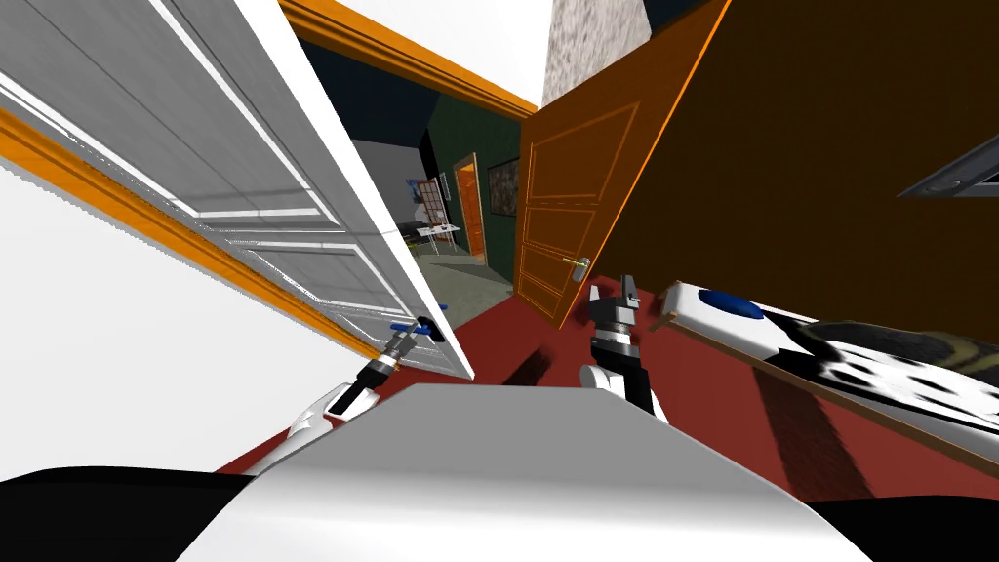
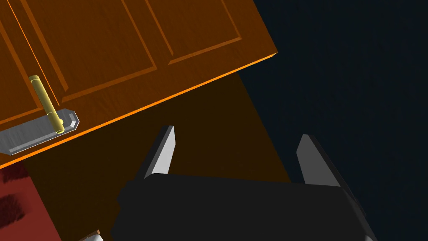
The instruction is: Pull the door open
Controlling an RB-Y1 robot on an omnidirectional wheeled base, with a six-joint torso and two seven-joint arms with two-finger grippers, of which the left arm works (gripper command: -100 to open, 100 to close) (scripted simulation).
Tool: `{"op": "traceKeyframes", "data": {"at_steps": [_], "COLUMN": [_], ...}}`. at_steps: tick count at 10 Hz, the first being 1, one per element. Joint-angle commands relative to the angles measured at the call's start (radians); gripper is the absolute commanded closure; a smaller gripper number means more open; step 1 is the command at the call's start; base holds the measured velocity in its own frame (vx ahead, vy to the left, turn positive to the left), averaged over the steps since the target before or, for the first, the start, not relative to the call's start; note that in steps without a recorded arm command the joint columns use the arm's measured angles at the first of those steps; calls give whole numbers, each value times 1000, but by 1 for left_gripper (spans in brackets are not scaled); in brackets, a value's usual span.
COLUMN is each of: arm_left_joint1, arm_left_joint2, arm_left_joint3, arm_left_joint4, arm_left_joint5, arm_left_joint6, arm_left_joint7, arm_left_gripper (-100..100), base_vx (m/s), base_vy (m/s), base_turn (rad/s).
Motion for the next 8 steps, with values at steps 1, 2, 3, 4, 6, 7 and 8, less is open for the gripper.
{"op": "traceKeyframes", "data": {"at_steps": [1,2,3,4,6,7,8], "arm_left_joint1": [11,15,9,13,14,14,15], "arm_left_joint2": [17,23,14,18,27,31,37], "arm_left_joint3": [-2,-5,-9,-15,-19,-21,-23], "arm_left_joint4": [13,16,14,22,33,40,48], "arm_left_joint5": [2,3,0,-3,-4,-4,-5], "arm_left_joint6": [-27,-39,-30,-44,-63,-74,-86], "arm_left_joint7": [11,15,11,16,24,28,33], "arm_left_gripper": [100,100,100,100,100,100,100], "base_vx": [-206,-182,-84,-124,-180,-198,-192], "base_vy": [66,95,42,44,112,96,64], "base_turn": [-119,-94,-30,-103,-192,-173,-145]}}
